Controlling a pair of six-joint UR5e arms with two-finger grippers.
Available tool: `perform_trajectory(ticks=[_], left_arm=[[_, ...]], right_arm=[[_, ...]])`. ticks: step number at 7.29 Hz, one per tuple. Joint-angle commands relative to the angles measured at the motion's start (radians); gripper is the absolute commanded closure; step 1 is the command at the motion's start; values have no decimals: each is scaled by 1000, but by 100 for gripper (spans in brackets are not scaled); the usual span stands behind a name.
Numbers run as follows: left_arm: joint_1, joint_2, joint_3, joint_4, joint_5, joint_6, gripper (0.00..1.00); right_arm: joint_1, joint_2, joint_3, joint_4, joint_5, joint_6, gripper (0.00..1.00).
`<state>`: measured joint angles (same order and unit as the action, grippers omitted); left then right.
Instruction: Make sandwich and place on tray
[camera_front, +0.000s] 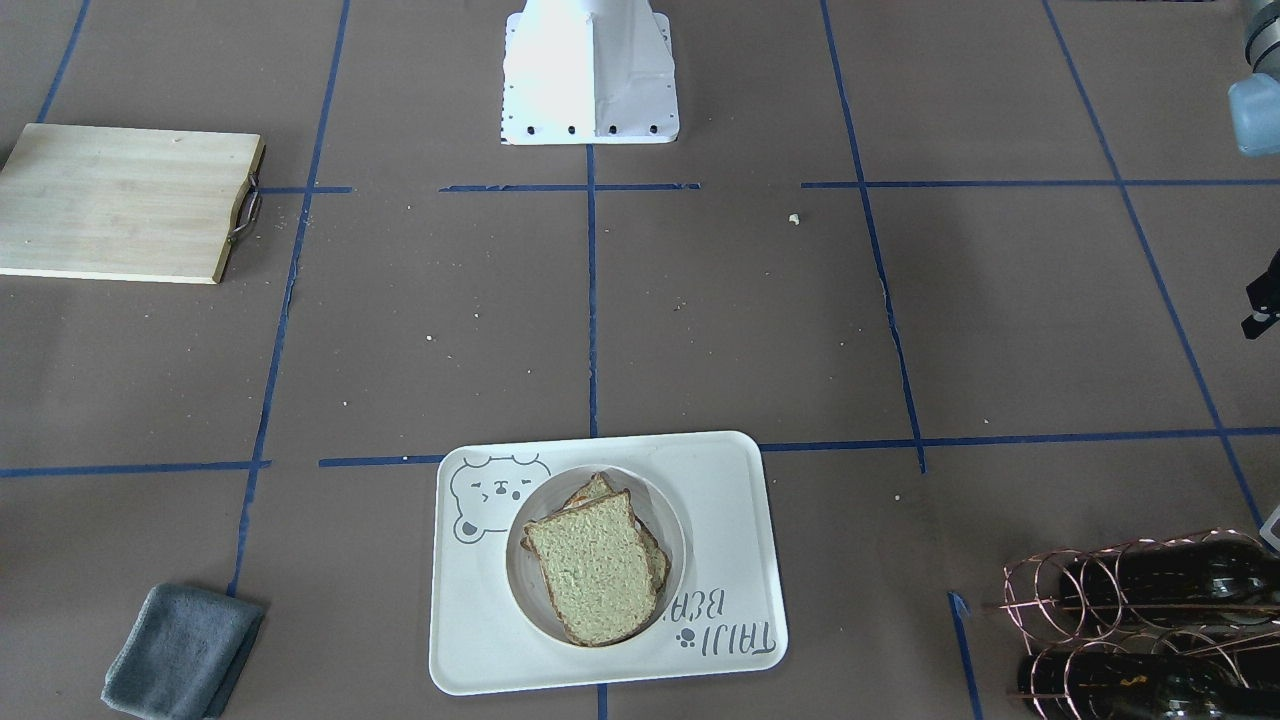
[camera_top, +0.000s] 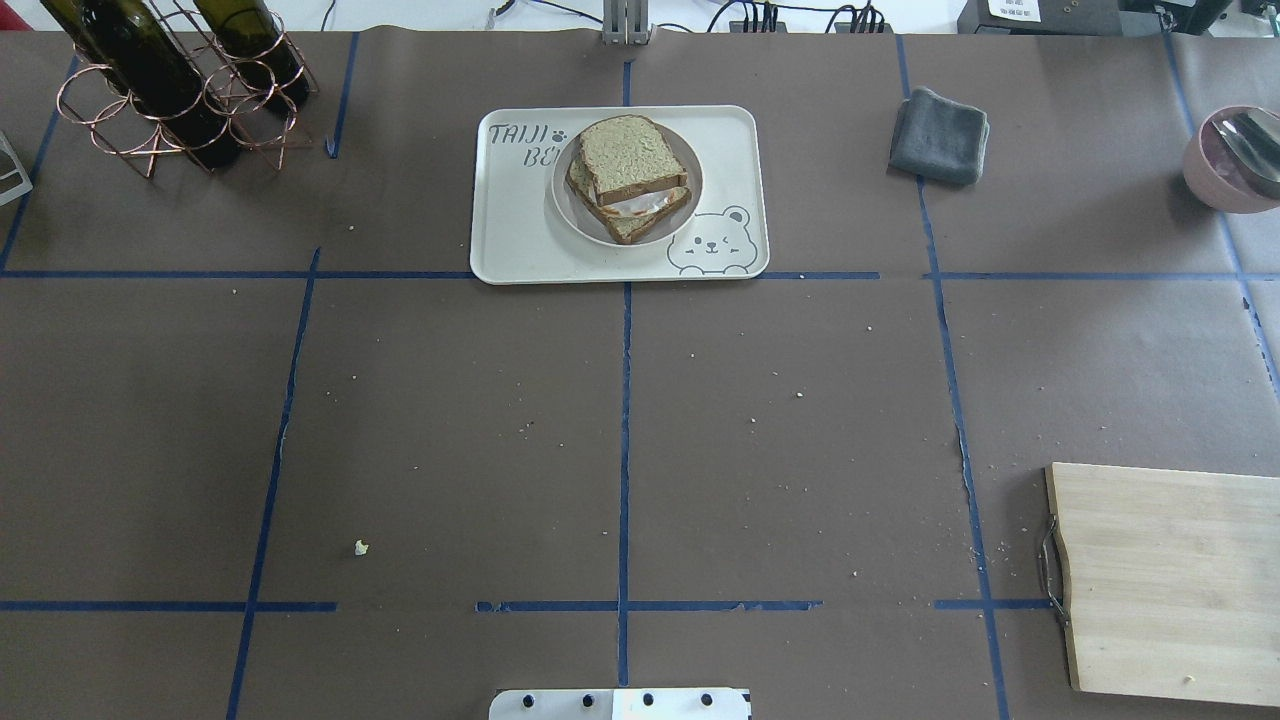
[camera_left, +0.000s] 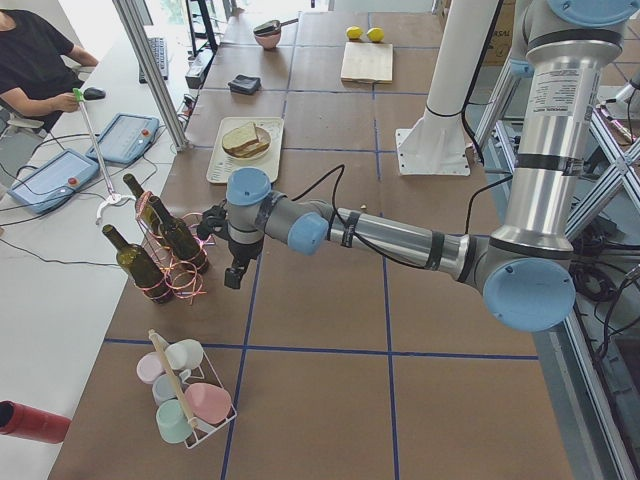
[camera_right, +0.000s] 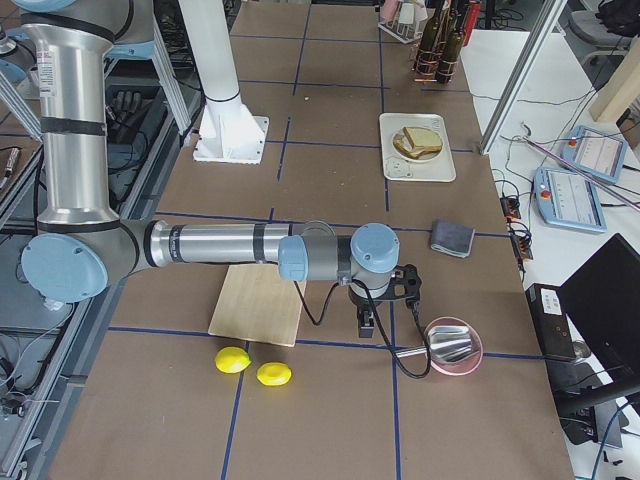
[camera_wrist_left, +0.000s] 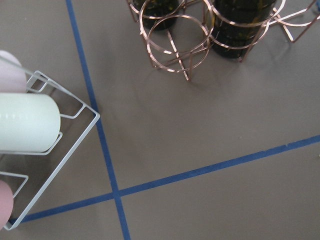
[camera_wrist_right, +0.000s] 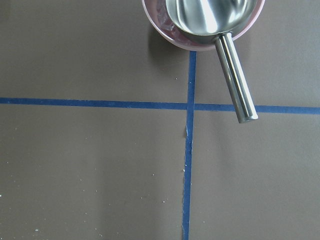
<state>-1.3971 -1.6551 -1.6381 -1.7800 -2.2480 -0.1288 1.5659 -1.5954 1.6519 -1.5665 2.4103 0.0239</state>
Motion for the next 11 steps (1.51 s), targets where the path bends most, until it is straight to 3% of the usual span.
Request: perform_trajectory(ticks=[1,2,4,8,9,11], left_arm=[[-77,11,0,145,-60,126,0],[-138,9,-2,262,-65,237,0],[-163,14,12,341,-58,349,0],[-165,52,18,341,-67,347,0],[-168,107,5,323,-100,351,0],[-171,109,9,326,-150,347,0]], right_arm=[[-1,-1,-9,0,0,2,0],[-1,-1,-8,0,1,4,0],[-1,-8,-4,-1,4,4,0],[0,-15,-8,-1,6,4,0],[0,-15,-8,-1,4,4,0],[0,-15,-8,-1,4,4,0]])
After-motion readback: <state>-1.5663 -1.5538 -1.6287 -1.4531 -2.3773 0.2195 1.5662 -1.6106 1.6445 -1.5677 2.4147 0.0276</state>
